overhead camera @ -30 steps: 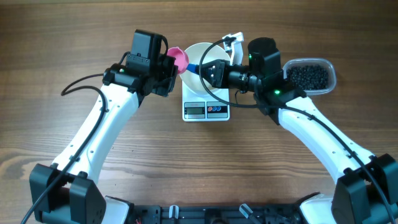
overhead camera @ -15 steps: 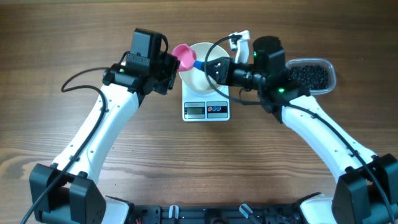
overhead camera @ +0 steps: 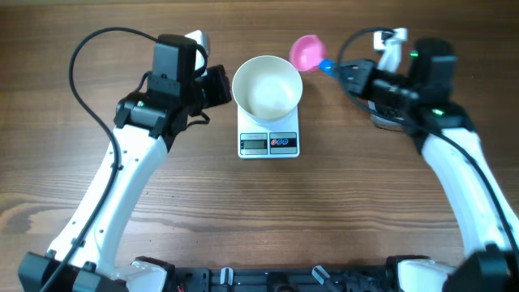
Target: Scoop item into bowl and weigh 150g on scale
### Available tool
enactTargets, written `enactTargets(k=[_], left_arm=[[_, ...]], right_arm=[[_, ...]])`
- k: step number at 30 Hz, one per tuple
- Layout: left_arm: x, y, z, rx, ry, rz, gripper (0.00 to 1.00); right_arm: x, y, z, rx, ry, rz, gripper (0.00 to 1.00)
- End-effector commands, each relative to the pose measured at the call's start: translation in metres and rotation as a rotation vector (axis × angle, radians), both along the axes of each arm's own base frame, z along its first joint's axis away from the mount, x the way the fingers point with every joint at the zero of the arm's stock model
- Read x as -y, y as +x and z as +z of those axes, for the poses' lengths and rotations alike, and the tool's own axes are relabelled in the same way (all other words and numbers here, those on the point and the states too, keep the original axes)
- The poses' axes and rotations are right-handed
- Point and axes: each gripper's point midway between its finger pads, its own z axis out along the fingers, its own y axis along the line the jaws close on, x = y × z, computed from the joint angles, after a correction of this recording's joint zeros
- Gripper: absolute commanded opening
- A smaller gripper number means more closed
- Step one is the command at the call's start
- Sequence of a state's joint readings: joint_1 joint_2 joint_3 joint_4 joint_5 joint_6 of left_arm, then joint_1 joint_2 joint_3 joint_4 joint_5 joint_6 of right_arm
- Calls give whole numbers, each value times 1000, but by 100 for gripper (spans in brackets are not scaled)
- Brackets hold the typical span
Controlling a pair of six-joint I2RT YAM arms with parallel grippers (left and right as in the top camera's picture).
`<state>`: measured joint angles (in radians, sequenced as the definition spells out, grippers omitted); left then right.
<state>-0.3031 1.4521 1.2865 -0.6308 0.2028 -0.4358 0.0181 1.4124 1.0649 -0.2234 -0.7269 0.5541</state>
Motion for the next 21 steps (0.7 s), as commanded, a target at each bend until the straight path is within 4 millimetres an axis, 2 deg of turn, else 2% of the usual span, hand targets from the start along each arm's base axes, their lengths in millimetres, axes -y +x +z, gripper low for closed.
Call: enactTargets(k=[1,4,6,8,12,13,15,21], left_arm=[[29,-28,-7,-12,83,-177,4],[53,-52,-27,-54,128,-278,4],[62,-63,-44,-73,162,-308,4],[71,-75,-70,-90,194,-344,4],[86,-84,-108,-83,223,-385,4],[94,-85,-125,-54,271,-446,4],[102,-85,-140,-44,306,-496,4],[104,-73,-184,-71,391,-475,4]], right_arm=[[33,-18,34,113,-79,-39,4],[70,-34,34,82,-154,-152,4],[84,-40,32,62,-178,-192,4],[96,-45,26,29,-193,-222,4],[101,-49,16,-15,-214,-240,4],[101,-50,14,-22,-219,-236,4],[101,-51,13,-20,-227,-230,4],[101,-51,10,-31,-226,-229,4]])
